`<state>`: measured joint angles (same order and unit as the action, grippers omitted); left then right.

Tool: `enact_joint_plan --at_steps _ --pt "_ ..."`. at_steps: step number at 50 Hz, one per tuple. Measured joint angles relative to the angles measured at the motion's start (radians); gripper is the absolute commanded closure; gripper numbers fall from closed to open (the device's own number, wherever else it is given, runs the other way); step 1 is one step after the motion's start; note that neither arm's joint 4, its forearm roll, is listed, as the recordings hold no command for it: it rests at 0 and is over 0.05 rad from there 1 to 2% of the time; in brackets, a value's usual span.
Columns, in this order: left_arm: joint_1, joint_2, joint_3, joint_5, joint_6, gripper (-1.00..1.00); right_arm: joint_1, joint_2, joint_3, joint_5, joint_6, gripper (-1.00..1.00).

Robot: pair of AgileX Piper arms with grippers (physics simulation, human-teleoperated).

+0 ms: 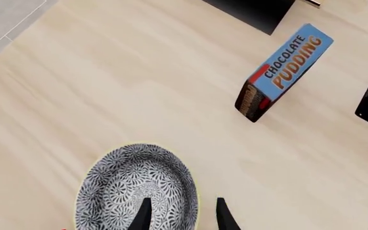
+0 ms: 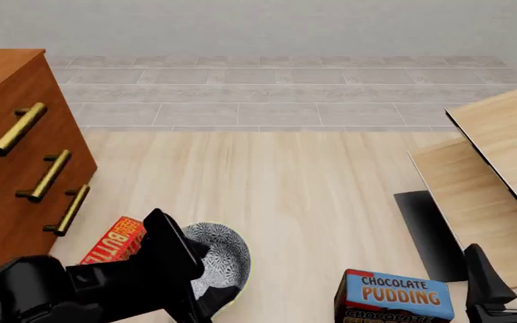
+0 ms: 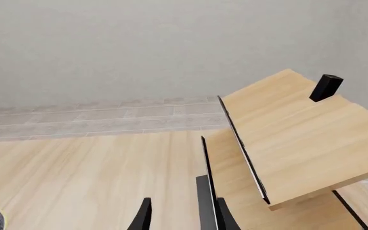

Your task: Close the top drawer of the cabinet and put the bowl on top of it.

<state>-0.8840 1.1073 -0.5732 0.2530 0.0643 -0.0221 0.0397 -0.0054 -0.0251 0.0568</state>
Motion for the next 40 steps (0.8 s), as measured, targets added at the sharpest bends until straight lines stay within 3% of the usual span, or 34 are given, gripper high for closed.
enact_joint_plan --at_steps 40 --pt "0.006 0.149 0.09 -0.201 -0.056 -1.0 0.002 0.014 0.001 -0.01 0.001 -1.0"
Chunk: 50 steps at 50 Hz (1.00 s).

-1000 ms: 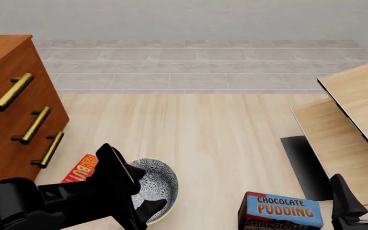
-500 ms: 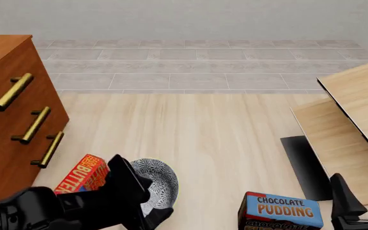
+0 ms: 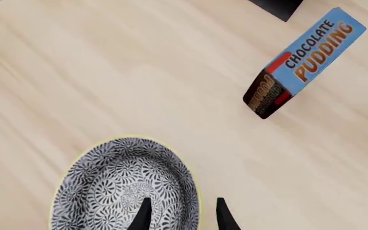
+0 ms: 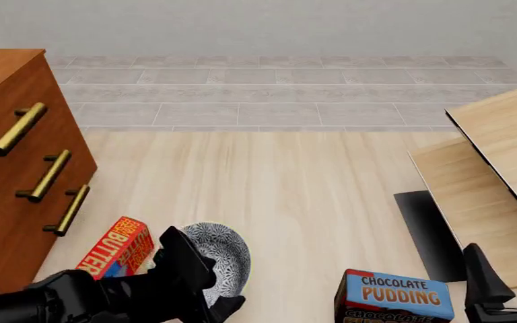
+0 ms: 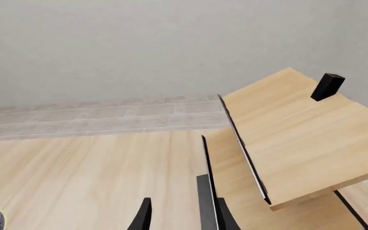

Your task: Close the top drawer of the cabinet and put the bowl on top of it.

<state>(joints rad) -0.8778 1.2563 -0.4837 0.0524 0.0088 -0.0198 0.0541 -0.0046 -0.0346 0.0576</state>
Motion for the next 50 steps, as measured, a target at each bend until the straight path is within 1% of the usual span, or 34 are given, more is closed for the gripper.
enact_joint_plan --at_steps 29,50 --pt "-0.011 0.068 0.048 -0.101 -0.029 -1.0 -0.007 -0.007 -0.001 0.006 0.001 -1.0" --pt "-0.006 0.113 0.062 -0.144 -0.021 -1.0 -0.011 -0.01 -0.001 0.006 0.006 -1.0"
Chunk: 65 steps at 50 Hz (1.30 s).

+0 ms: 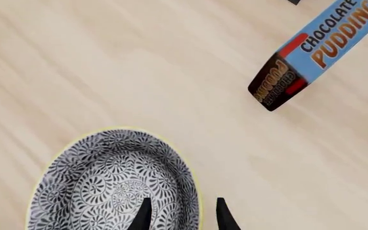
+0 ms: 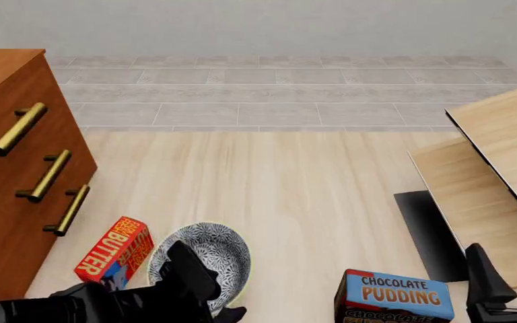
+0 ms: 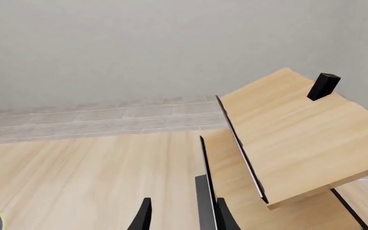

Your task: Close the top drawer of the cabinet and put the bowl on top of it.

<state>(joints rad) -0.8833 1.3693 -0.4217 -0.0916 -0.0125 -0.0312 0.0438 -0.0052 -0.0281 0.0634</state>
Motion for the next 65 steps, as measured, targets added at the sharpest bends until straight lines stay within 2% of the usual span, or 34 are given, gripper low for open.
enact_joint_plan --at_steps 25,26,46,65 --pt "-0.001 0.061 0.013 -0.047 0.009 -1.0 -0.002 0.0 -0.002 0.0 0.005 -1.0" --pt "0.0 0.062 0.013 -0.048 0.011 1.0 -0.002 0.0 -0.002 0.0 0.005 -1.0" --pt "0.046 0.002 0.004 -0.038 0.067 1.0 0.003 0.001 -0.002 0.001 0.001 -1.0" --pt "0.037 -0.12 0.006 0.036 0.205 1.0 0.003 -0.006 -0.002 0.007 -0.001 -1.0"
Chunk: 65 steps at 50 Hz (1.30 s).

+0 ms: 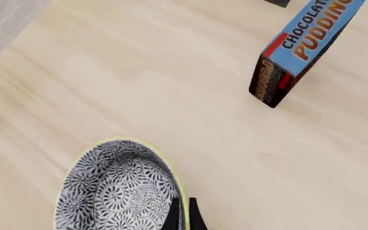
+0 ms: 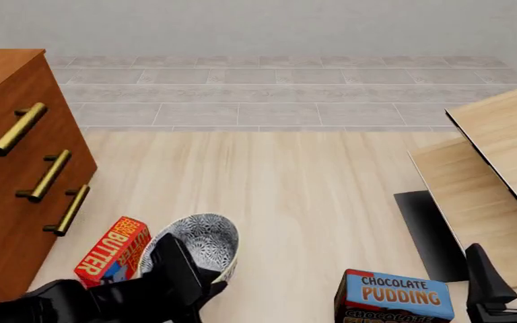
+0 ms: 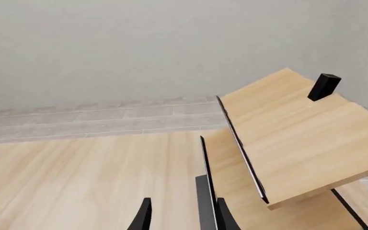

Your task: Close the top drawer of the cabinet and put the bowl on top of it.

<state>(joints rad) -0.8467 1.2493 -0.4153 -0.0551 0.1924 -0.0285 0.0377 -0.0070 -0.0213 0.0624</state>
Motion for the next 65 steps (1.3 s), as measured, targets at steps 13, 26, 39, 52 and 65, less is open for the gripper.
enact_joint_plan --at_steps 13,26,39,52,65 --pt "-0.016 -0.102 -0.026 0.091 0.107 1.0 0.0 -0.002 0.001 0.0 0.0 -1.0" --pt "-0.035 -0.198 -0.103 0.245 0.195 1.0 0.0 -0.003 0.0 0.001 0.0 -1.0" --pt "-0.061 -0.253 -0.267 0.471 0.244 1.0 0.004 0.003 0.001 -0.004 -0.001 -1.0" --pt "-0.042 -0.27 -0.432 0.655 0.297 1.0 0.008 0.016 0.001 -0.015 0.0 -1.0" --pt "0.018 -0.227 -0.626 0.856 0.317 1.0 0.009 0.025 0.003 -0.022 -0.002 -1.0"
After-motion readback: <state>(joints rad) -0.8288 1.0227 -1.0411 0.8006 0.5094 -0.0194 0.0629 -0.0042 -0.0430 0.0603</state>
